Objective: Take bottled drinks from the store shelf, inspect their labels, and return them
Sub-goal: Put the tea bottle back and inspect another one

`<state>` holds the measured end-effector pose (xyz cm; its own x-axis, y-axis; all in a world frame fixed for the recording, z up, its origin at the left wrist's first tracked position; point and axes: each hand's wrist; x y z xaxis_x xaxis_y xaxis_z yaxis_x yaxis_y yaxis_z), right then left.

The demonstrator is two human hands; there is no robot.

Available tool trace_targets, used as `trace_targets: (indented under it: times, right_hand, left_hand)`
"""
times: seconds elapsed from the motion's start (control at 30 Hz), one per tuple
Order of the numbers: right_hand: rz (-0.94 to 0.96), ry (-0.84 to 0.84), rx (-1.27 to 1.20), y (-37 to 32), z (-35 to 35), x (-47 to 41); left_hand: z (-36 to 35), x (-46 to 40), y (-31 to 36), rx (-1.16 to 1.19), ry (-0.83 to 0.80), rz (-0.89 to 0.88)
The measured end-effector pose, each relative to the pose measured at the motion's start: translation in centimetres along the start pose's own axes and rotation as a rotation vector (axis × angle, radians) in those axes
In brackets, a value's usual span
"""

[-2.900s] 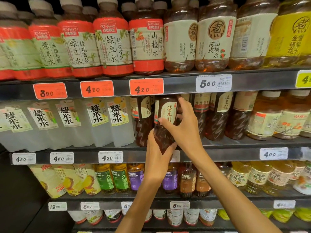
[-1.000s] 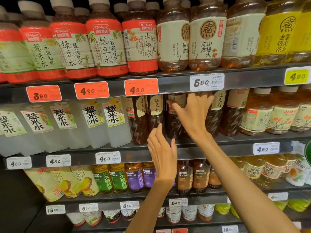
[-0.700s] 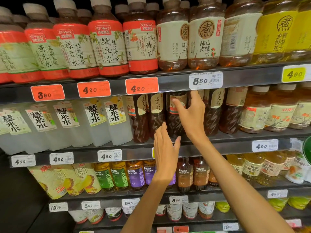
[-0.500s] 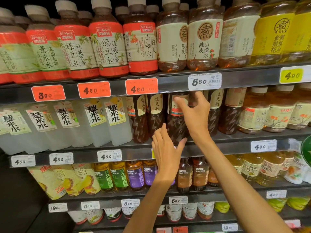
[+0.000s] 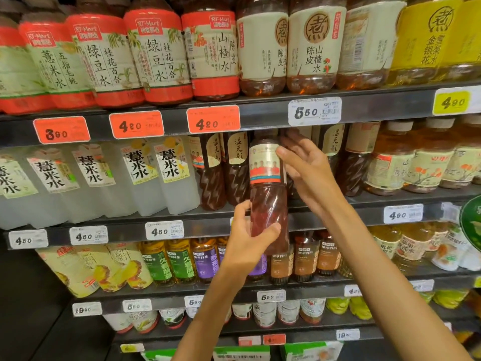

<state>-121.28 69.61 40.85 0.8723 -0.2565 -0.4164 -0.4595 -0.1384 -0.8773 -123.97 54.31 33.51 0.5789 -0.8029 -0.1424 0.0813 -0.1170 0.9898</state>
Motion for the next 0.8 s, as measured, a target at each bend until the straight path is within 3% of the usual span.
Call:
trace_targets:
  times: [0.13, 0.2, 0.27, 0.4, 0.53, 0.6, 0.7, 0.8]
  right_hand:
    - [-0.171, -0.266, -0.559, 0.9, -0.9, 0.4]
    - [-0.176, -0.321, -0.686, 1.0, -1.4, 0.6]
    - [-0.168, -0.346, -0.525, 1.0, -1.9, 0.9]
    - [-0.153, -0.182, -0.109, 0.6, -3.1, 1.9]
    - [-0.172, -0.162, -0.057, -0.1, -3.9, 2.3]
    - [-0.169, -0.2, -0.157, -0.5, -4.0, 2.3]
    - [-0.197, -0.282, -0.5, -0.8, -4.3, 2.2]
    - [-0.179, -0.364, -0.698, -1.0, -4.9, 1.9]
  left_hand:
    - [0.7, 2.3, 0.2, 0.43, -0.36, -0.023]
    - [0.7, 3.1, 0.2, 0.488, -0.457, 0.013]
    - [0.6, 3.5, -0.1, 0.447, -0.436, 0.085]
    - [0.2, 3.6, 0.0, 0.085, -0.165, 0.182]
    - [-0.6, 4.0, 0.4, 0.131, -0.015, 0.187]
    - [-0.5, 4.3, 0.6, 0.298, -0.11, 0.178]
    - [-0.6, 5.0, 1.5, 0.594, -0.379, 0.155]
    - [-0.9, 5.2, 1.5, 0.645, -0.458, 0.139]
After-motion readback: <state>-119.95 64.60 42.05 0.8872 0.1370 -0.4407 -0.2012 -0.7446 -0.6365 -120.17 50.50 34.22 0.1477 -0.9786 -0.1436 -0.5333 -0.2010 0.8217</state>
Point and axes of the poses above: each hand's wrist, its own x-axis away from the middle knuckle, its own z-axis out of the back of the hand, y = z × x, and after that the axes turned 14 degrees about -y, right-handed
